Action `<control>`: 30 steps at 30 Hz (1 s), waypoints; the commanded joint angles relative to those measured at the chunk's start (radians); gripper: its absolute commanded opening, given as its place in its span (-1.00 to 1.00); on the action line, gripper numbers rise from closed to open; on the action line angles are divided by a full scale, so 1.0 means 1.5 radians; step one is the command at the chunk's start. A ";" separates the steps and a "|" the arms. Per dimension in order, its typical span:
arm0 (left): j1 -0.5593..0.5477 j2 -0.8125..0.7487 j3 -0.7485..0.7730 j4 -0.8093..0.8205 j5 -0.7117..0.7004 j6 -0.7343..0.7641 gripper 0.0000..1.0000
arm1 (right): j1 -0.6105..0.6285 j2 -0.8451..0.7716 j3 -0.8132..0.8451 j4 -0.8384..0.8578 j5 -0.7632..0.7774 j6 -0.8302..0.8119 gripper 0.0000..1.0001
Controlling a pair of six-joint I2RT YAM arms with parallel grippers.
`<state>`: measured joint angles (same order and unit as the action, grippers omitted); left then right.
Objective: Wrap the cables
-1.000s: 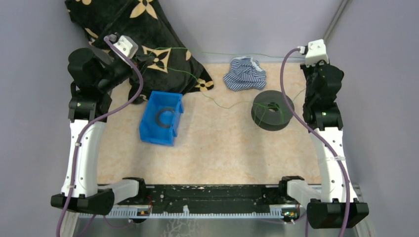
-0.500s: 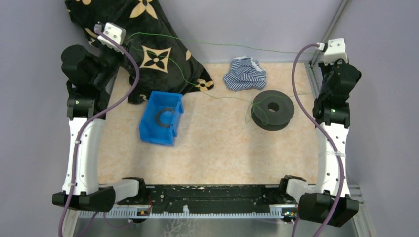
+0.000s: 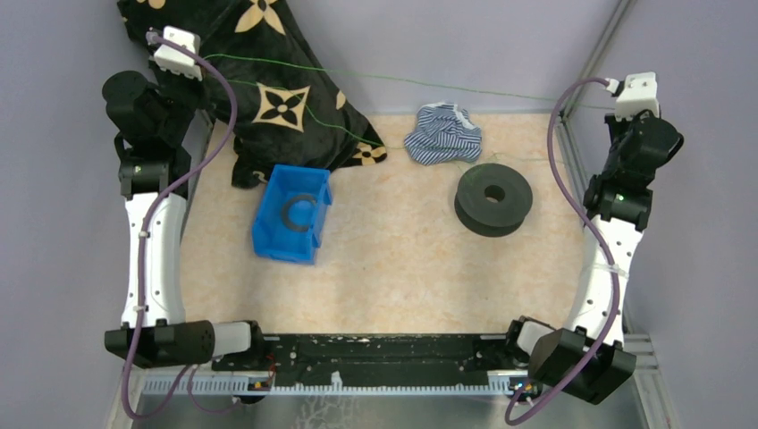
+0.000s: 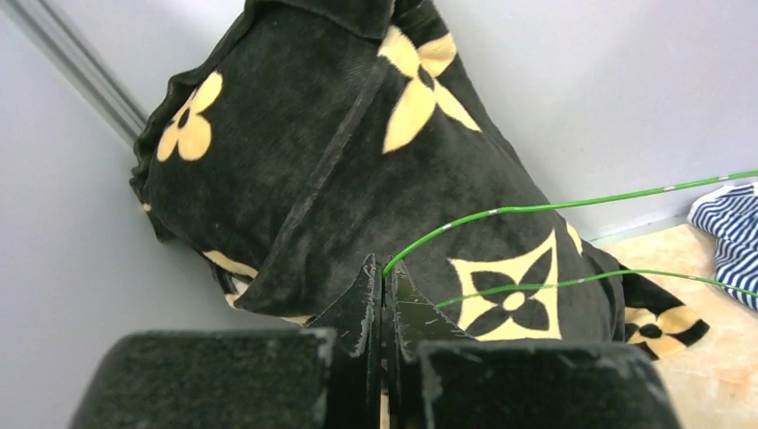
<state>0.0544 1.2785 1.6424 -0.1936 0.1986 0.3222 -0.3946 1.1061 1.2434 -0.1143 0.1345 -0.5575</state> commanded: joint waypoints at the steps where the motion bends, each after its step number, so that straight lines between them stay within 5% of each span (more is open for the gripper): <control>1: 0.035 0.014 0.022 0.035 -0.010 -0.035 -1.00 | -0.024 0.007 0.005 0.044 -0.013 -0.009 -0.94; 9: 0.073 0.033 0.025 0.042 0.031 -0.063 -1.00 | -0.031 0.001 -0.004 0.039 -0.034 -0.027 -0.98; 16: 0.065 0.043 0.024 0.039 0.177 -0.190 -1.00 | -0.031 -0.040 0.009 -0.103 -0.270 0.026 -1.00; 25: -0.100 0.072 0.052 0.028 0.167 -0.221 -1.00 | -0.016 -0.042 0.123 -0.290 -0.550 0.111 -1.00; 30: -0.162 0.135 0.096 0.015 0.178 -0.250 -1.00 | 0.086 -0.043 0.174 -0.356 -0.585 0.139 -1.00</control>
<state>-0.1425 1.4143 1.7210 -0.1715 0.4435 -0.0006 -0.3664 1.0588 1.4227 -0.5632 -0.6033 -0.4065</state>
